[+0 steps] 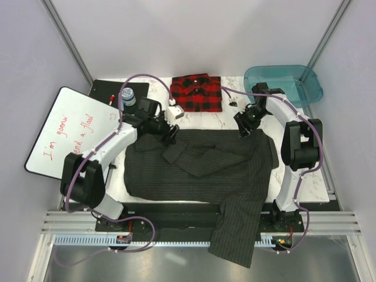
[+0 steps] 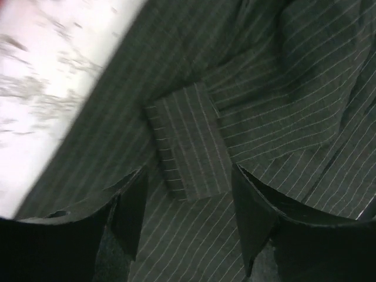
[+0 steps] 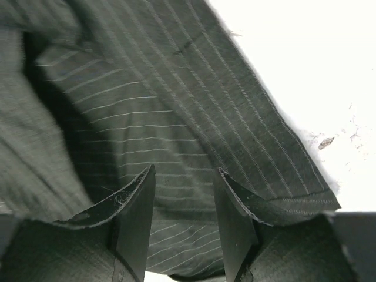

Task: Fold and stack the long sleeve shirts
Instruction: Fold the shirt

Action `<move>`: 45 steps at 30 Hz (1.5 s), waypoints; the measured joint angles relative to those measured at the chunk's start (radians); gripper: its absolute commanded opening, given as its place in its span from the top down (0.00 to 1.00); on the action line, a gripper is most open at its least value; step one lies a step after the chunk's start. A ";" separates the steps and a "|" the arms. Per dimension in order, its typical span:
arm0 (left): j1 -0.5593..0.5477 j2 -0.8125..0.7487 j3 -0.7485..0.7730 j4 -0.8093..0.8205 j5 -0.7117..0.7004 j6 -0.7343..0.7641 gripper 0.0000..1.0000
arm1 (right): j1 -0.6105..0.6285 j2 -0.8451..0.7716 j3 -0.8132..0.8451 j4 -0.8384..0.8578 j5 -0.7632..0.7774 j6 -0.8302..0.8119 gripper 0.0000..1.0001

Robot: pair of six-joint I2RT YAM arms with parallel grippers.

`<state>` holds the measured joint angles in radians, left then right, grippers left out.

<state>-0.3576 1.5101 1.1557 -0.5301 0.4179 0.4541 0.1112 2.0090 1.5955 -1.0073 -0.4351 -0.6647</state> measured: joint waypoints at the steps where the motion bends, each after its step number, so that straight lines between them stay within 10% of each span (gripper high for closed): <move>1: -0.021 0.021 -0.003 -0.007 0.000 -0.008 0.22 | 0.000 -0.016 0.000 -0.006 -0.009 0.001 0.49; 18: -0.364 0.172 -0.087 0.061 -0.508 -0.104 0.37 | 0.000 -0.046 -0.087 -0.062 -0.105 0.015 0.53; 31: -0.363 0.239 -0.087 0.092 -0.613 -0.103 0.58 | 0.000 -0.031 -0.112 -0.064 -0.105 0.006 0.55; 38: -0.308 0.164 -0.089 0.087 -0.613 -0.084 0.98 | 0.000 -0.030 -0.123 -0.064 -0.087 -0.003 0.54; 45: -0.166 0.161 -0.071 0.043 -0.507 -0.080 0.98 | 0.000 -0.029 -0.123 -0.064 -0.078 -0.007 0.54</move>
<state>-0.5236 1.6711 1.0843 -0.4873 -0.0891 0.3737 0.1112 1.9797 1.4723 -1.0714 -0.5133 -0.6716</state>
